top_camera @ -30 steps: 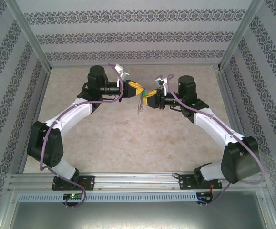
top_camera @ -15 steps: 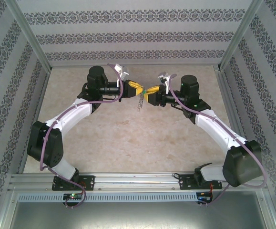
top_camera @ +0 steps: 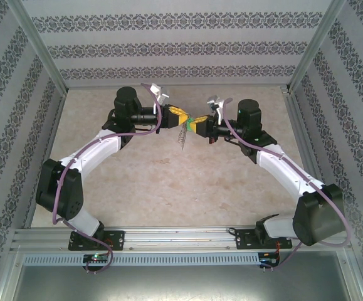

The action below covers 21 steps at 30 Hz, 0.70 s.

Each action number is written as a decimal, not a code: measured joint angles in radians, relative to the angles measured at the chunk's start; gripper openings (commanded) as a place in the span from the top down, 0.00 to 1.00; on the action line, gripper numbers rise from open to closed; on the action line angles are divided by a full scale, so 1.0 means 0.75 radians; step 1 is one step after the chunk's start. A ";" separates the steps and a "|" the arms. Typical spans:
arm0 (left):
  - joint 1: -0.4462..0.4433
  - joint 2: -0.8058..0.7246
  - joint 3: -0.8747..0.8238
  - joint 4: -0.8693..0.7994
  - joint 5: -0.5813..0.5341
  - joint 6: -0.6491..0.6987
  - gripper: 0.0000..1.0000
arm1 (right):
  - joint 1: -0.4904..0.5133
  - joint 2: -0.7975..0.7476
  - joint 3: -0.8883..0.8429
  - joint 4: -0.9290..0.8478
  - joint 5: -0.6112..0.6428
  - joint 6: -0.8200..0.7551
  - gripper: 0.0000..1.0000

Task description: Put the keys on the keyring

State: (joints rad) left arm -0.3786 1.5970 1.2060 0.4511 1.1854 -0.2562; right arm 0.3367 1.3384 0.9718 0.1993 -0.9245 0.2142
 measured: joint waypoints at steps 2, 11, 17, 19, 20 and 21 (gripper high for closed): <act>0.000 0.000 0.000 0.010 0.000 -0.006 1.00 | 0.003 0.001 -0.001 0.000 -0.013 0.000 1.00; -0.001 0.002 -0.010 0.018 0.001 -0.022 1.00 | 0.020 0.039 0.005 -0.006 -0.091 -0.005 1.00; 0.000 0.004 -0.019 0.026 0.001 -0.045 1.00 | 0.019 0.103 0.043 -0.011 -0.162 -0.003 0.94; 0.000 0.006 -0.021 0.030 0.001 -0.050 1.00 | 0.019 0.107 0.045 -0.011 -0.172 0.001 0.81; -0.001 0.008 -0.021 0.037 0.001 -0.052 1.00 | 0.017 0.107 0.045 -0.011 -0.177 0.004 0.76; -0.001 0.009 -0.021 0.050 0.000 -0.053 1.00 | 0.016 0.105 0.044 -0.015 -0.179 0.009 0.72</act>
State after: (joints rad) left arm -0.3790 1.6035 1.1900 0.4885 1.1854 -0.2962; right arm 0.3489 1.4174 1.0050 0.1879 -1.0584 0.2211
